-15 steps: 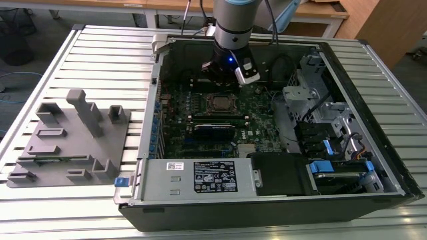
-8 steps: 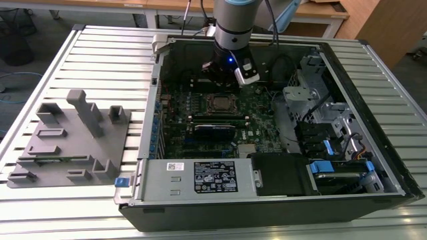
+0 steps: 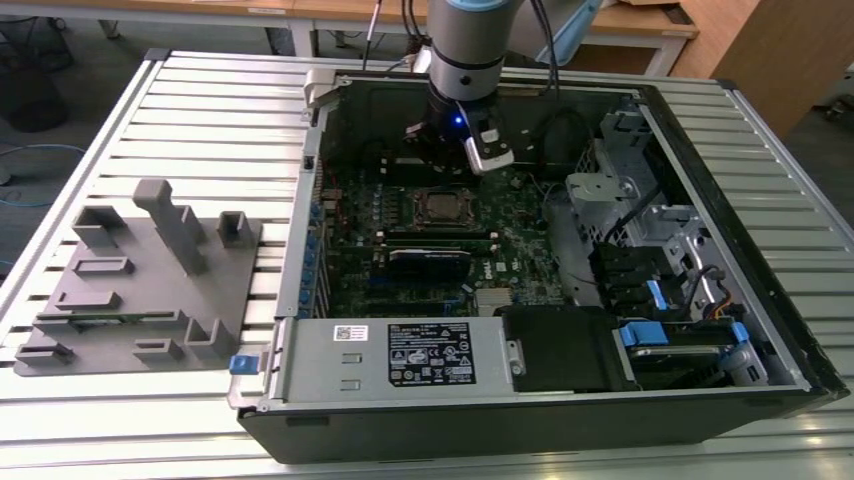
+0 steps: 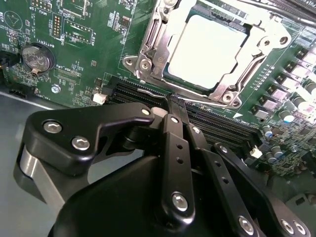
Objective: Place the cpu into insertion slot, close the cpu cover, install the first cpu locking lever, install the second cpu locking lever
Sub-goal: 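Install the first cpu locking lever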
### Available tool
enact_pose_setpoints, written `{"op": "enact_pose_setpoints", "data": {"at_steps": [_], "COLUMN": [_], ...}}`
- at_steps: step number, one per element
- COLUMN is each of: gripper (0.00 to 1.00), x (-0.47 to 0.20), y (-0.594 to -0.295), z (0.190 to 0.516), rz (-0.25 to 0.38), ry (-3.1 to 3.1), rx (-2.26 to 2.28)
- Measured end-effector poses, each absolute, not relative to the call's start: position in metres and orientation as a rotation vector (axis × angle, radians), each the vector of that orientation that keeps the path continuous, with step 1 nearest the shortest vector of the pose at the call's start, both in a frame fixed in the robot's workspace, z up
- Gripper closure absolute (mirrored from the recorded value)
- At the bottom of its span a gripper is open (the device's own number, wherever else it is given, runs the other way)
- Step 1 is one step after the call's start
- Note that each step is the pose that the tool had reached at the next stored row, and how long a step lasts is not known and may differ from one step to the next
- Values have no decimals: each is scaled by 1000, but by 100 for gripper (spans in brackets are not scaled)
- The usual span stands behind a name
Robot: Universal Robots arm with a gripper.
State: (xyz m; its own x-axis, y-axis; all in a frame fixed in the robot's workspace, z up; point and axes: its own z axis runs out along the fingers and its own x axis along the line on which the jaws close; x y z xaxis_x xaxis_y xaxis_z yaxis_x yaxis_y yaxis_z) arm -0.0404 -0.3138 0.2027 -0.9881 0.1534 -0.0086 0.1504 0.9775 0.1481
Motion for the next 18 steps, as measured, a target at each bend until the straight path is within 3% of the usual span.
{"op": "enact_pose_setpoints", "data": {"at_steps": [18], "gripper": [89], "x": [-39], "y": [-314], "z": [201], "rz": [231], "ry": [3093], "rx": [255]}}
